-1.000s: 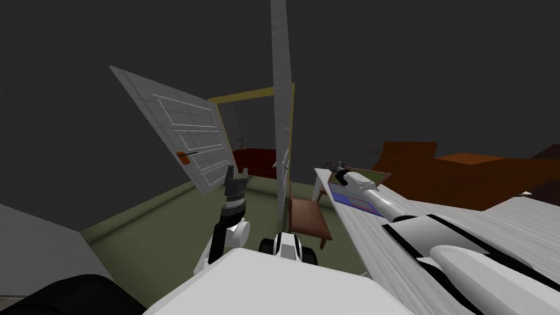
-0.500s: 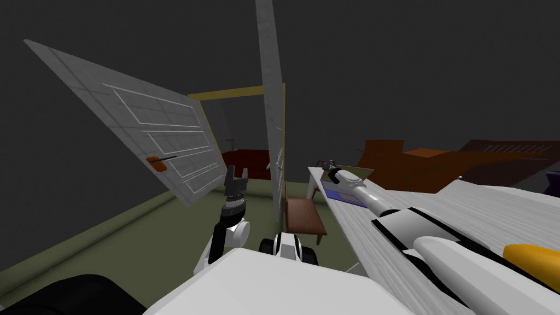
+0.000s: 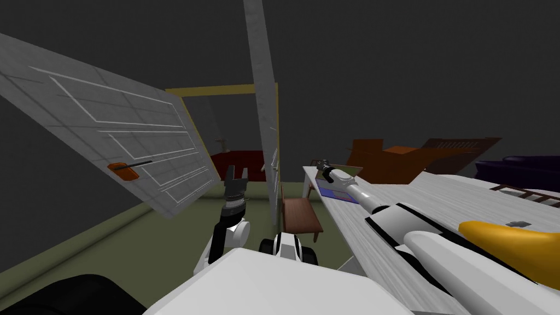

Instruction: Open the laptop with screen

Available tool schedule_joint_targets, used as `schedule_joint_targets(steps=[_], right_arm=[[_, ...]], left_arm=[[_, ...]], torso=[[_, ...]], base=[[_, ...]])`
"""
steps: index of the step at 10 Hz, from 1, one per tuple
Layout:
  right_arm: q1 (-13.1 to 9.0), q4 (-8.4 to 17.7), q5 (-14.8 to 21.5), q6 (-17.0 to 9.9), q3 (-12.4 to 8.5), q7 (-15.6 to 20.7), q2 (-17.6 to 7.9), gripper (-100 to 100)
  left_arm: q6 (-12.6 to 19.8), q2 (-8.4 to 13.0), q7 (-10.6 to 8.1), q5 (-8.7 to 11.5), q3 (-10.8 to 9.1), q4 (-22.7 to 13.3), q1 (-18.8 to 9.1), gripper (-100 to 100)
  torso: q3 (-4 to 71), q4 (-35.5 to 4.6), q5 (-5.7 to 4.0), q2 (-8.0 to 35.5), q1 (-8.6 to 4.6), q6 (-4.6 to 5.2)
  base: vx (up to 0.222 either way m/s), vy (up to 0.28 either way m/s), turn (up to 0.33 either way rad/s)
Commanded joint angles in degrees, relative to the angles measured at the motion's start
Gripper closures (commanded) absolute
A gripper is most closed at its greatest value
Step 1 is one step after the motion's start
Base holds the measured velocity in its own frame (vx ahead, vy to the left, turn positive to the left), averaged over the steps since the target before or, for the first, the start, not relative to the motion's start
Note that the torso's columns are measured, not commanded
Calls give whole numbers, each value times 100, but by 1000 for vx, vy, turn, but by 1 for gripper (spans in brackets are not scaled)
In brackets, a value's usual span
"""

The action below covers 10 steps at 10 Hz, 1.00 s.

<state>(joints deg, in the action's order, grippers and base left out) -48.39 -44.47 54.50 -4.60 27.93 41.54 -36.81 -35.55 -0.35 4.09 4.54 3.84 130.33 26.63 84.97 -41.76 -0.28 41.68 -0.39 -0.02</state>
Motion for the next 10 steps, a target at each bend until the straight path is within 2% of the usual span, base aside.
schedule_joint_targets(steps=[1,2,3,5,7,8,9,10], right_arm=[[-136,59,276,106,142,-89,238,100],[-136,59,358,106,-227,-89,238,100],[-136,59,319,106,-197,-89,238,100],[-136,59,276,106,142,-89,238,100],[-136,59,276,106,142,-89,238,100],[-168,-57,128,-2,284,-108,146,100],[107,-340,432,-272,322,25,437,100],[190,-472,72,-436,598,25,311,100]], left_arm=[[0,0,0,0,0,0,0,0],[0,0,0,0,-1,0,1,0],[0,0,0,0,0,0,1,0],[0,0,0,0,0,0,0,0],[0,0,0,0,0,0,-1,0],[0,0,0,0,0,0,-1,0],[0,0,0,0,0,0,0,0],[0,1,0,0,-1,0,0,0]], torso=[[0,2,0,0,2,-1],[1,5,1,-3,5,19],[-7,-19,12,12,10,16],[-26,-22,12,40,19,0],[-12,-11,11,19,21,0],[-7,-9,11,11,20,2],[-8,-17,15,13,22,2],[-6,-14,9,7,6,-13]], base=[[34,2,-312],[34,31,-222],[19,23,-42],[11,-3,1],[-10,-2,5],[-9,2,-1],[55,-101,121],[43,-115,190]])
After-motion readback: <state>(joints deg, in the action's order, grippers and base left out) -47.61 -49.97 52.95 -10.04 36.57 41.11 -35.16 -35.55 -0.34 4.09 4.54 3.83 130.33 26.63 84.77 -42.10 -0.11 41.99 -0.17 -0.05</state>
